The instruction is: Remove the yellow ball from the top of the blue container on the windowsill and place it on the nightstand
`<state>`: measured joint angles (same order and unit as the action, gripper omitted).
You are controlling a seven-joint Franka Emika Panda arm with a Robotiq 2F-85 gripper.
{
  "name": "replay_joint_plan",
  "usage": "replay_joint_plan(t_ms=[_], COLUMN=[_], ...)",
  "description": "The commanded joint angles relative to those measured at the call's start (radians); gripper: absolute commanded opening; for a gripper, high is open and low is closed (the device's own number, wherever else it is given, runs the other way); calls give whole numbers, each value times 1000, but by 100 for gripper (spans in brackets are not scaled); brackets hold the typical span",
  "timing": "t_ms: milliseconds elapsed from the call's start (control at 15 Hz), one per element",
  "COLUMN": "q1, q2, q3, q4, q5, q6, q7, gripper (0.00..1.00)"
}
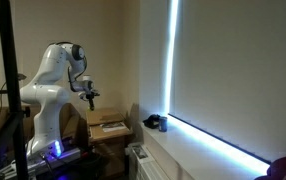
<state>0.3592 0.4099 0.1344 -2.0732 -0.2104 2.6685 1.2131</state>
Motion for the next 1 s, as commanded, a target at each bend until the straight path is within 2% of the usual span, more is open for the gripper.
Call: replay_joint_plan(t_ms=[0, 67, 200, 333, 533, 733, 800, 933], q1=[15, 18, -10, -34, 9, 27, 28, 29], q2=[0, 15, 84, 137, 213, 278, 229, 261], q3=[-22, -32, -1, 30, -13, -42, -42, -48], q4=[0, 10, 63, 105, 194, 286, 218, 262], q5=[27, 20, 83, 177, 210, 222, 215, 222], q6=[-71, -114, -154, -109, -42, -25, -35, -35], q7=[-44, -39, -88, -156, -136, -113, -129, -128], gripper=[42, 42, 42, 42, 42, 42, 67, 67])
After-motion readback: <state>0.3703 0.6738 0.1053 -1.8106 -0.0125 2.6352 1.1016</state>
